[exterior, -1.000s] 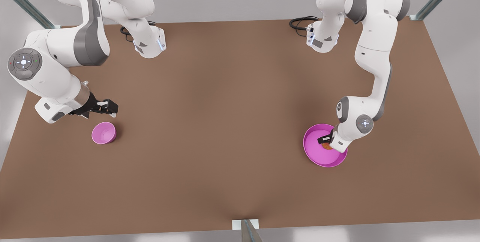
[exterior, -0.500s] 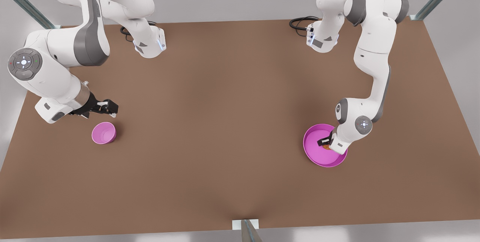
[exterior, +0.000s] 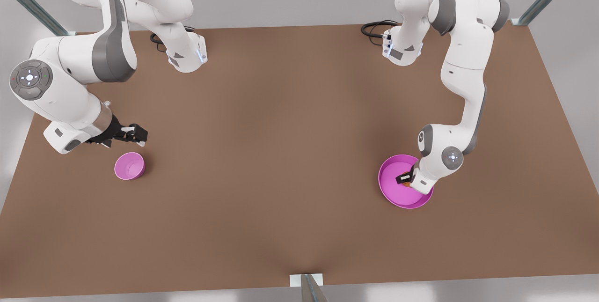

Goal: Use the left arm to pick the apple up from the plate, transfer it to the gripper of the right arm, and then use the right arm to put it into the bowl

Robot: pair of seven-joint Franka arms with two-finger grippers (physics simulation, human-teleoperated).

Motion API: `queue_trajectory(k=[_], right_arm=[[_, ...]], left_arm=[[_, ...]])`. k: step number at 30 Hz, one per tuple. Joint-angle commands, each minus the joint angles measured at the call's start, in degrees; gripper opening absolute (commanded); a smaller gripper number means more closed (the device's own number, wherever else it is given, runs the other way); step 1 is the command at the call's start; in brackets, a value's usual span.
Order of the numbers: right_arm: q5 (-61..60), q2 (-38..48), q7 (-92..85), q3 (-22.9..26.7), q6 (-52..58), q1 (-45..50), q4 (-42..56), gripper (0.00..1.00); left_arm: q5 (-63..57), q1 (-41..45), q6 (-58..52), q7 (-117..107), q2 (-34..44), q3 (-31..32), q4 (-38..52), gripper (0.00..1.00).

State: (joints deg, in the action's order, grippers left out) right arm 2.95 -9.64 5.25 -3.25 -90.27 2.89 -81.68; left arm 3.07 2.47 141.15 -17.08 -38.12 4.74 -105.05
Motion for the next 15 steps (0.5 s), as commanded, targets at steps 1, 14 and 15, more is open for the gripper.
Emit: queue_trajectory(k=[1,14,15], right_arm=[[0.0,0.1,0.0,0.0,0.0,0.0,0.0,1.0],[0.0,0.1,0.0,0.0,0.0,0.1,0.0,1.0],[0.0,0.0,0.1,0.0,0.0,0.1,0.0,1.0]], left_arm=[[0.3,0.0,-0.1,0.0,0.0,0.1,0.0,0.69],[3.3,1.2,-2.4,18.0,10.5,15.2,3.6,0.66],[5.2,1.7,-0.8,24.2,10.1,16.6,4.6,0.66]])
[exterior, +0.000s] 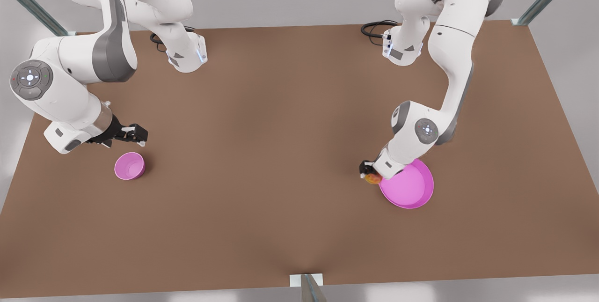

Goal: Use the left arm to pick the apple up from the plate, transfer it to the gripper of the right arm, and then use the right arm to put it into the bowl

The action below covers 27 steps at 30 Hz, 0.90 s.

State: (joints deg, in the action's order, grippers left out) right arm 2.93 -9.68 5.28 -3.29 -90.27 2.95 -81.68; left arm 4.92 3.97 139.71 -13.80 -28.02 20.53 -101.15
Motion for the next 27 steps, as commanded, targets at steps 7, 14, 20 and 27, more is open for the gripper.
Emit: queue_trajectory(k=[7,14,20,27], right_arm=[[0.0,0.0,0.1,0.0,0.0,-0.1,0.0,1.0],[-16.5,-2.0,1.0,-0.1,-0.7,0.0,0.0,1.0],[-45.7,-12.2,0.7,-0.7,-8.7,2.5,-0.4,1.0],[-59.9,-18.9,-3.0,-0.8,-10.3,-0.6,-2.9,1.0]], left_arm=[[51.7,2.7,8.5,90.1,-9.8,10.1,5.3,0.63],[68.5,10.6,8.2,125.1,-25.8,13.3,26.4,0.61],[68.4,16.9,8.6,134.6,-33.9,13.7,38.7,0.6],[69.3,19.1,10.5,141.3,-34.8,14.2,39.9,0.55]])
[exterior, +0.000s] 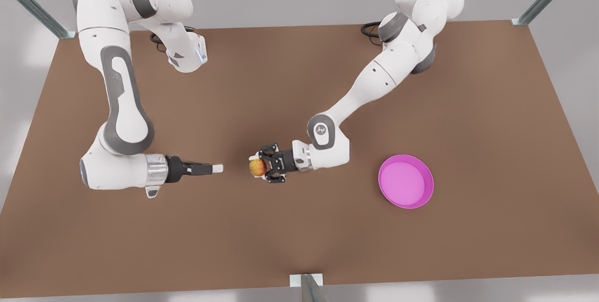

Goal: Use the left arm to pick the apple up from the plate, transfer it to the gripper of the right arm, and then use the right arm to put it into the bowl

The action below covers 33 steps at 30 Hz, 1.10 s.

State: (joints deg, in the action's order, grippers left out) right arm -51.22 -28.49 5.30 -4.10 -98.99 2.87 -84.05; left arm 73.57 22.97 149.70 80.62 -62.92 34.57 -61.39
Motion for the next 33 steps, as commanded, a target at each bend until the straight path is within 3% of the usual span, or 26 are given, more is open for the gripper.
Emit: queue_trajectory(k=[1,3,13,26,33], right_arm=[[-5.9,-0.4,-3.4,0.0,-1.6,-0.4,-0.8,1.0],[-5.9,-0.9,-3.5,0.0,-2.0,-0.2,-0.8,1.0],[-6.0,-2.4,-10.7,-1.9,-2.1,-0.7,-5.4,1.0],[-22.2,-3.7,-39.4,-1.9,0.6,-2.3,-14.8,1.0],[-25.9,-3.8,-42.2,-3.3,0.0,-2.0,-17.1,1.0]], left_arm=[[1.7,0.4,0.6,47.9,0.1,0.1,0.1,0.55],[6.8,0.8,0.6,53.4,0.0,0.1,0.1,0.55],[7.6,0.0,0.6,52.2,0.5,3.1,0.6,0.56],[7.7,0.1,1.2,52.2,0.4,3.1,0.6,0.56],[7.7,0.2,1.4,52.3,0.1,3.1,1.1,0.56]])
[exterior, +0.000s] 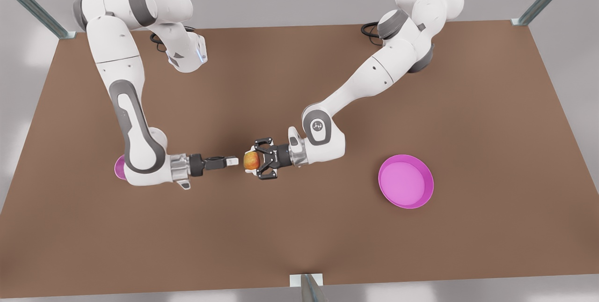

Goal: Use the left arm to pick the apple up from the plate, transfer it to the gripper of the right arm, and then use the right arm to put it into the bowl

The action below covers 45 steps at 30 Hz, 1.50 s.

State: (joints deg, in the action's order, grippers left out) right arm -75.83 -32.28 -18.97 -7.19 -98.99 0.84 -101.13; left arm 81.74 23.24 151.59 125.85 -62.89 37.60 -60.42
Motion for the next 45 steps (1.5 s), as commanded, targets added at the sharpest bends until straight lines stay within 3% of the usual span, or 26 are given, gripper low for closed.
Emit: queue_trajectory(k=[1,10,34,41,45], right_arm=[[-2.4,0.0,-18.8,-0.2,-0.1,-0.1,0.0,1.0],[-7.8,-0.9,-28.0,-0.3,0.0,0.6,-1.8,1.0],[-13.7,-3.1,-33.0,-2.9,-0.4,2.5,-1.3,1.0],[-13.7,-3.0,-33.1,-2.9,-0.5,2.5,-1.3,0.78],[-13.7,-3.0,-33.0,-2.9,-0.5,2.5,-1.3,0.73]], left_arm=[[-0.4,0.1,-0.5,7.0,0.0,0.0,0.2,0.56],[-0.4,0.4,-0.5,7.2,-0.8,-0.1,0.4,0.57],[-0.5,0.4,-0.6,7.5,-0.8,-0.2,0.4,0.57],[-0.5,0.4,-0.6,7.6,-0.8,-0.3,0.4,0.57],[-0.5,0.4,-0.6,7.6,-0.8,-0.3,0.4,0.59]])
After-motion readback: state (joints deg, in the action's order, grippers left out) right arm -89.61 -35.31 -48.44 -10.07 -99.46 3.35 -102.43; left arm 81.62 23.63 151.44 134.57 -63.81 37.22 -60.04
